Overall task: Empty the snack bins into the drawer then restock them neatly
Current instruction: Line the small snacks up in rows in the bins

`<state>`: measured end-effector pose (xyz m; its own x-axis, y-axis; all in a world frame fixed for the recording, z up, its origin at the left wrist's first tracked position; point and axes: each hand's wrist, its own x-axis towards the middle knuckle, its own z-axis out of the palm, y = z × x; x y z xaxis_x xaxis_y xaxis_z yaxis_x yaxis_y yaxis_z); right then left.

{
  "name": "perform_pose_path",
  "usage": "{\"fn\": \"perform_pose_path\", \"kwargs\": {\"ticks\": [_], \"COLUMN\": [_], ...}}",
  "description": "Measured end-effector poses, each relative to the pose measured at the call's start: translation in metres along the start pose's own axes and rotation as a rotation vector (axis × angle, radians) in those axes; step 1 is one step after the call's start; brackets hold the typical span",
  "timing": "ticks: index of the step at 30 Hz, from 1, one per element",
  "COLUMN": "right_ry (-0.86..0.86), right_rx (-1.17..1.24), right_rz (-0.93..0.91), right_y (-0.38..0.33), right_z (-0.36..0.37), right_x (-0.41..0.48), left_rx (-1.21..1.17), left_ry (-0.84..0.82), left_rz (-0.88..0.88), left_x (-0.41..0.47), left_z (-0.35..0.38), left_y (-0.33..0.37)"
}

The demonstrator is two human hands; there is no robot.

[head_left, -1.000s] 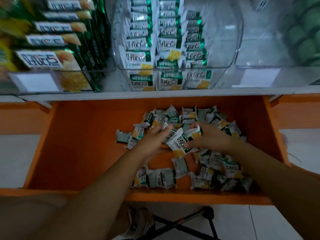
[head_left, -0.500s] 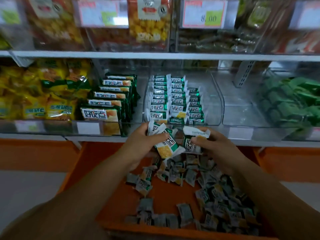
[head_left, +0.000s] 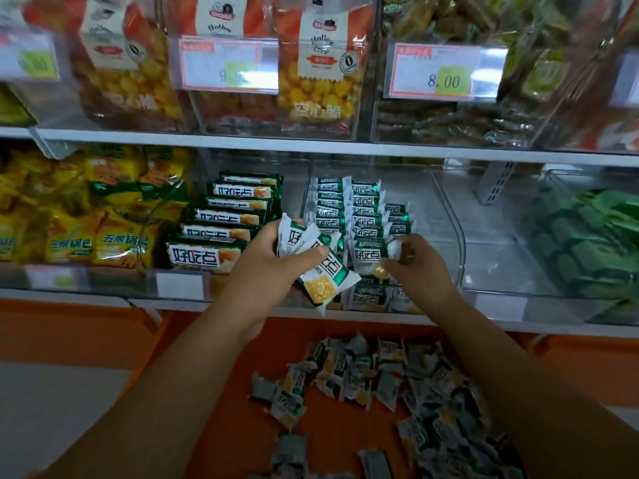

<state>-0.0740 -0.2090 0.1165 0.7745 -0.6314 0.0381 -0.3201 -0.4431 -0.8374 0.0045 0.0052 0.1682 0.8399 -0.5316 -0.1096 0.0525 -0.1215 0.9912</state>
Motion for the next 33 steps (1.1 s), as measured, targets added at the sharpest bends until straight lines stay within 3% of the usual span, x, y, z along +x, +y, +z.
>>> {"fn": "perform_pose_path", "kwargs": {"ticks": [4,10,13,15,19,24,27,33], "right_ry": [-0.043,-0.133,0.08,0.177,-0.196,-0.088,0.019,-0.18], "right_rx": [-0.147,-0.149,-0.211,-0.069,0.35,0.494,0.256,-0.162], "right_rz": [0.013,0.049,-0.104,-0.185,-0.031,0.012,-0.05,-0.17], "right_y": [0.001,0.006,0.003,-0.013,-0.042,-0.038,-0.019,0.007], "right_z": [0.002,0.001,-0.002,-0.002,0.013,0.002,-0.022,-0.011], "right_x": [0.022,0.031,0.016,-0.012,-0.065,-0.049,-0.019,0.009], "left_rx": [-0.015,-0.15,-0.201,-0.229,-0.278,-0.254,-0.214,-0.205], "left_ry": [0.025,-0.024,-0.037,-0.032,-0.036,-0.014,0.071,0.118], "left_rz": [-0.009,-0.065,-0.07,-0.07,-0.06,-0.039,-0.027,0.012], "left_x": [0.004,0.01,0.011,0.011,0.012,0.011,0.012,0.017], "left_z": [-0.002,0.005,0.011,0.015,0.02,0.019,0.009,0.002], "left_y": [-0.004,-0.016,-0.02,-0.023,-0.027,-0.029,-0.026,-0.023]}}
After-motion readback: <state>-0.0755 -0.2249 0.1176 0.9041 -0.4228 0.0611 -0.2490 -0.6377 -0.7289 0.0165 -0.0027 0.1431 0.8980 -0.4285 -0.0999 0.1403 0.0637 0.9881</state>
